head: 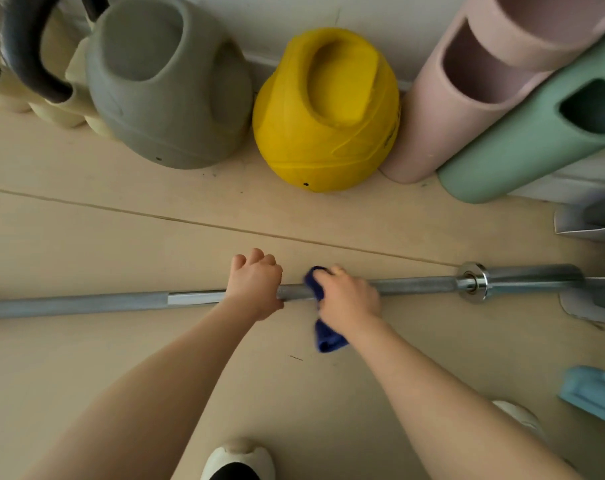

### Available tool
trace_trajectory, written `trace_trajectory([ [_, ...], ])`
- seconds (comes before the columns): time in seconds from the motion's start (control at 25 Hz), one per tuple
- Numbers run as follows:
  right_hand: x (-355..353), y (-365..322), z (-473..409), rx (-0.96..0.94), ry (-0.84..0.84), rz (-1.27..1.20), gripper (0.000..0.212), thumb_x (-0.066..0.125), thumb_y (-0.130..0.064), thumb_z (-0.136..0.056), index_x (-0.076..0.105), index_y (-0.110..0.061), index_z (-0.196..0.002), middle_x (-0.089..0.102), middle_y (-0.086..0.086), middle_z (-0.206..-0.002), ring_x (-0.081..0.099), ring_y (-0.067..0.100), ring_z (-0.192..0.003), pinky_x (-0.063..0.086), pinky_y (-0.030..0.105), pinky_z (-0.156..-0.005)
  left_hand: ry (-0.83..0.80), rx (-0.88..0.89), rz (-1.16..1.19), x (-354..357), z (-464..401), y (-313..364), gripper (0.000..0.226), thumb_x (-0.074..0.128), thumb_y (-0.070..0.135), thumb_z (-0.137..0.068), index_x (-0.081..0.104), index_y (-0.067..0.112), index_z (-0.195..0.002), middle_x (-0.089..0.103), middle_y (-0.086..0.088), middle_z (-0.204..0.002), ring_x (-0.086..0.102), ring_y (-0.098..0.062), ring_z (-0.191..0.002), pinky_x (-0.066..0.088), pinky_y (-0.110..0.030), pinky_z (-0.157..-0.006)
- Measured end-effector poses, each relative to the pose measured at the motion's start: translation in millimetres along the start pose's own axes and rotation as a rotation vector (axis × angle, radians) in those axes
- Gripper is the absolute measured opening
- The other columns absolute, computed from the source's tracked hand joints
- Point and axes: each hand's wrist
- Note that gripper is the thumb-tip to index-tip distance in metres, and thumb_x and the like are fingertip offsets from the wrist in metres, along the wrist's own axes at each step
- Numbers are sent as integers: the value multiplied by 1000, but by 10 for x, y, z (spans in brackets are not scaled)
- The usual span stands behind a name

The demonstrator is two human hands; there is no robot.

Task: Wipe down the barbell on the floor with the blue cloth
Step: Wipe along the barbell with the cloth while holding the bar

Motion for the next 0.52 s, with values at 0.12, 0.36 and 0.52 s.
trace_trajectory([
  [0.12,-64,521,61,274,66,152,29,45,-11,-89,51,-21,-115,51,7,-116,55,33,-102,45,35,-72,82,-32,13,173,117,96,36,59,33,-87,51,14,-116,49,-1,-123,35,-24,-124,28,-34,-99],
  [0.36,116,495,183,-59,37,51,39,53,-20,-88,44,-25,-125,43,0,-135,52,34,-106,47,39,-77,102,-5,0,184,115,254,42,57,15,-84,45,22,-124,48,-1,-124,37,-24,-122,29,-34,-98],
  [0.52,68,1107,227,294,142,122,39,52,-15,-91,41,-23,-127,44,4,-132,49,37,-108,44,37,-73,101,105,84,150,150,462,55,52,40,-90,33,26,-139,43,0,-136,35,-24,-129,26,-38,-106],
])
Point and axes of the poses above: each hand's wrist, its own z-axis away from the middle knuckle, its own x-axis out of the palm, y = z × x
